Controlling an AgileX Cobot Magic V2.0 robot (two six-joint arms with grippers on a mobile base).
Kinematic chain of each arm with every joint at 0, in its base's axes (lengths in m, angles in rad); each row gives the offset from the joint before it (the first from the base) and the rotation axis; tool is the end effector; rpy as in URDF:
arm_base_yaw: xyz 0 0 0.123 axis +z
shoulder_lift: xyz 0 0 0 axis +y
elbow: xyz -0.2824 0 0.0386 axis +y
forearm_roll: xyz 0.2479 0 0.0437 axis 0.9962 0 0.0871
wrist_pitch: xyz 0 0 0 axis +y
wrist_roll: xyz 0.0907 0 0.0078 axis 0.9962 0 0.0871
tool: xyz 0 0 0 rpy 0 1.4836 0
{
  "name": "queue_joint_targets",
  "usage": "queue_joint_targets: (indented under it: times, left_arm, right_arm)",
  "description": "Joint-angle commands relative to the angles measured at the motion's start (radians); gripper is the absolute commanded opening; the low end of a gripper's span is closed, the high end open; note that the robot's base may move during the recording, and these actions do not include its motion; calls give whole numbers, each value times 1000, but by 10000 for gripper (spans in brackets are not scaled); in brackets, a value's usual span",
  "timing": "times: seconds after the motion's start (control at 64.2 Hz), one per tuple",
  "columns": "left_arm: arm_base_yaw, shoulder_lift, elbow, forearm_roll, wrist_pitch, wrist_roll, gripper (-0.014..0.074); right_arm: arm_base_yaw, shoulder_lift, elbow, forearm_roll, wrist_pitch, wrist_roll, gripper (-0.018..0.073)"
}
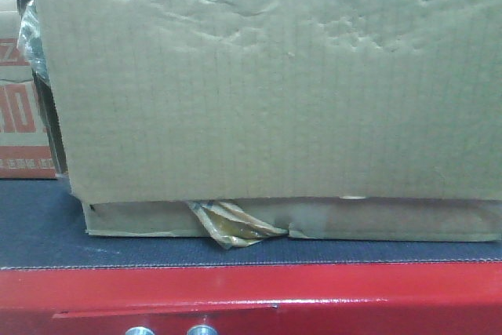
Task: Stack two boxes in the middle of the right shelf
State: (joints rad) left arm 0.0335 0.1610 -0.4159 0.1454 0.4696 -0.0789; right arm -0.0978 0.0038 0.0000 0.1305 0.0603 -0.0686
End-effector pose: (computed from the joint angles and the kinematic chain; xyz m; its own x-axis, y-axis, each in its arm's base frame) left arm 0.0462 0.0075 0.2999 -0.1277 0.0466 -0.9907 -0.0921 0.9940 0.0586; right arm 0.0566 -0.0048 0.2075 0.0290 0.0591 -0.9978 0.0882 0.9942 0.0614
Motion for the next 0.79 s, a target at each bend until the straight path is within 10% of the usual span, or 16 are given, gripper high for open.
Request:
queue_joint_targets:
  times: [0.0,0.778]
  left_arm:
    - [3,124,-114,7,89,1,-93]
    - [3,939,-705,-80,392,7,-93]
  right_arm:
    - [0,-4,0,-2,-17,0,-162]
    - [0,-4,0,-2,-17,0,-162]
